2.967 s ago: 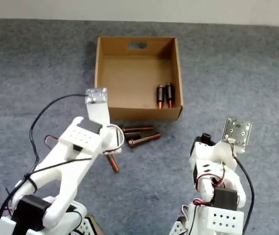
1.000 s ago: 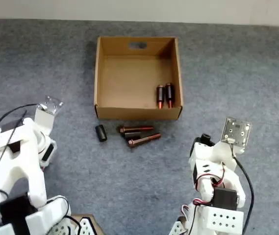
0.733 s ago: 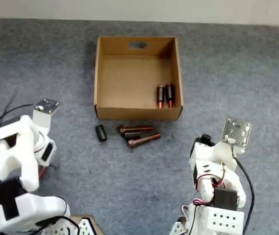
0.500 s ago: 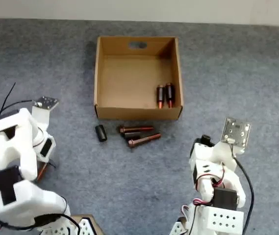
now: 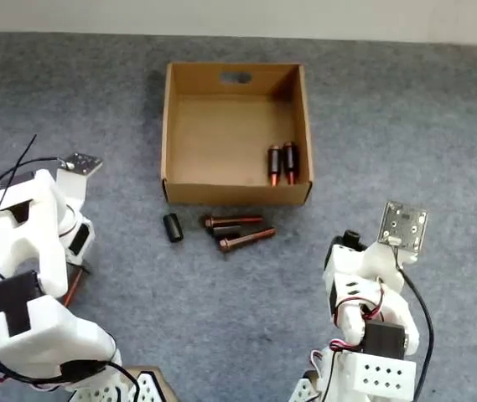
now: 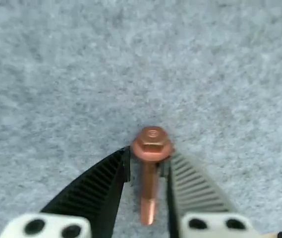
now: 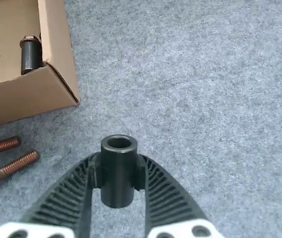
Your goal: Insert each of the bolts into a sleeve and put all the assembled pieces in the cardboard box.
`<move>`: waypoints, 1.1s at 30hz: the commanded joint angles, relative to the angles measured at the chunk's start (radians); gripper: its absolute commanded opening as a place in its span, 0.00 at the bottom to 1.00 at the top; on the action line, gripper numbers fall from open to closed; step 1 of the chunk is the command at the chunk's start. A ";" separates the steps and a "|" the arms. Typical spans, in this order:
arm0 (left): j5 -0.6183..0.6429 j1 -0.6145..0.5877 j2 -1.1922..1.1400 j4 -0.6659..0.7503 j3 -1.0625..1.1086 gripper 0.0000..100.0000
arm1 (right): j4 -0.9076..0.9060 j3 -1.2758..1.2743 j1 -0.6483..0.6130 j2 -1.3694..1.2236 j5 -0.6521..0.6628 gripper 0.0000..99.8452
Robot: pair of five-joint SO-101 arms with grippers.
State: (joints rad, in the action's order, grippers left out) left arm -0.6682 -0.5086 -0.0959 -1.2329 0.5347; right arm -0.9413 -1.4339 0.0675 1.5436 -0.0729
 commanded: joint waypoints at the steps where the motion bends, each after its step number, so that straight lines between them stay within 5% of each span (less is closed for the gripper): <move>1: 0.003 0.019 0.004 -0.002 0.028 0.04 | 0.024 0.010 0.004 0.012 -0.011 0.01; 12: 0.003 0.013 0.051 -0.068 0.025 0.01 | 0.018 0.211 -0.010 0.013 -0.003 0.01; 20: 0.018 0.025 0.397 -0.187 -0.042 0.01 | 0.105 0.260 -0.377 0.007 -0.003 0.01; 27: 0.373 0.147 0.753 -0.186 -0.045 0.01 | 0.627 0.059 -0.641 0.005 -0.003 0.01; 33: 0.600 0.318 0.980 -0.041 -0.039 0.01 | 0.886 -0.147 -0.680 0.010 -0.003 0.01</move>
State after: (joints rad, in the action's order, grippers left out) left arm -0.1496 -0.2754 0.7756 -1.3541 0.5347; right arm -0.1527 -1.5397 -0.5969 1.5436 -0.0729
